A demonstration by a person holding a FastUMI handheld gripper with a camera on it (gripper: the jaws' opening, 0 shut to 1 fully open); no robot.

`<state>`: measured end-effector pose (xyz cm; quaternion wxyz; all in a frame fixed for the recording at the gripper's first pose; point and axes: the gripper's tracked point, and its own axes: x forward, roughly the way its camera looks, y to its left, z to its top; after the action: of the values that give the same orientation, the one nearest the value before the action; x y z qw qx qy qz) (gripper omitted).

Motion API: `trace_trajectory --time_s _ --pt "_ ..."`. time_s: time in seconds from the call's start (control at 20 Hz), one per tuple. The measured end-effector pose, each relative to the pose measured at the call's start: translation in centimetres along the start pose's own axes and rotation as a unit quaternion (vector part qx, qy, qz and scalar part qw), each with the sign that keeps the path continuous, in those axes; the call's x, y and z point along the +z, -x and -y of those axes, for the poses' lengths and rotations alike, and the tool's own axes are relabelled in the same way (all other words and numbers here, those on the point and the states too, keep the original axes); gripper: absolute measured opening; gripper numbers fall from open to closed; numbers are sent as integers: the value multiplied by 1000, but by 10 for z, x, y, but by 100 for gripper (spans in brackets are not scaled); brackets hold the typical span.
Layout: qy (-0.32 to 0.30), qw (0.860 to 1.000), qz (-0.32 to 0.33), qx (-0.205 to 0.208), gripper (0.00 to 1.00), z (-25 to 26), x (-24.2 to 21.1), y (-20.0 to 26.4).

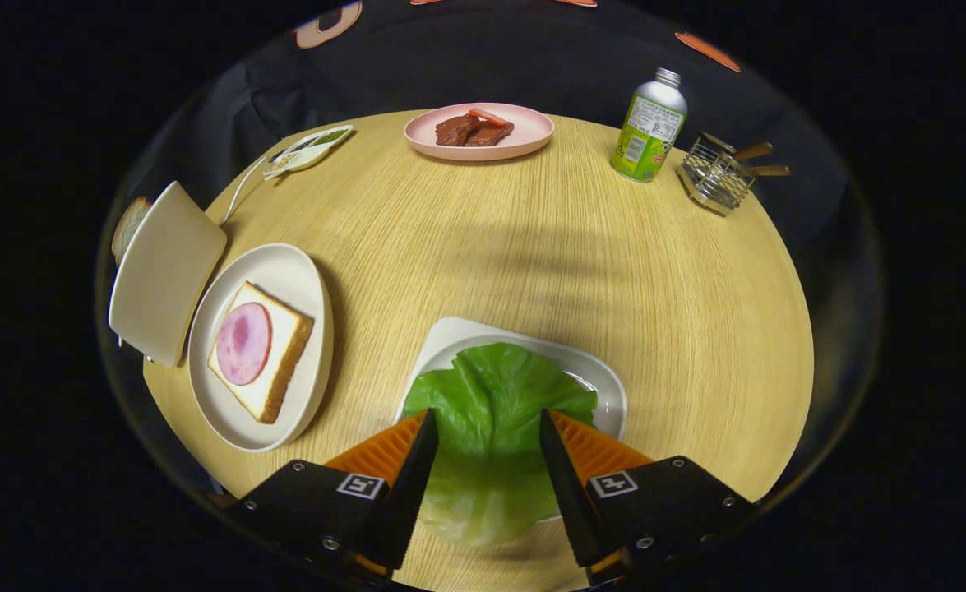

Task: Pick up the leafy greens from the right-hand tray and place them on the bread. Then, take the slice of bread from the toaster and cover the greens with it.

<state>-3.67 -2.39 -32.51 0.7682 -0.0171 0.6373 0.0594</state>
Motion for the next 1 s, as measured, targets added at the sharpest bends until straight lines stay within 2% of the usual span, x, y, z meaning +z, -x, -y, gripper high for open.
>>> trace_trajectory --time_s 0.3,0.35,0.4,0.45,0.55,0.65,1.0 --pt "-9 1000 9 -7 47 6 4 -3" --pt "-11 1000 13 -6 36 6 6 -3" --pt "-19 1000 19 -5 31 7 6 -4" --pt "-26 999 23 -4 19 7 6 -3" --pt "-38 999 29 2 10 6 7 -1" --pt "-41 998 40 18 4 0 10 5" --pt "-54 993 90 56 3 -17 27 40"
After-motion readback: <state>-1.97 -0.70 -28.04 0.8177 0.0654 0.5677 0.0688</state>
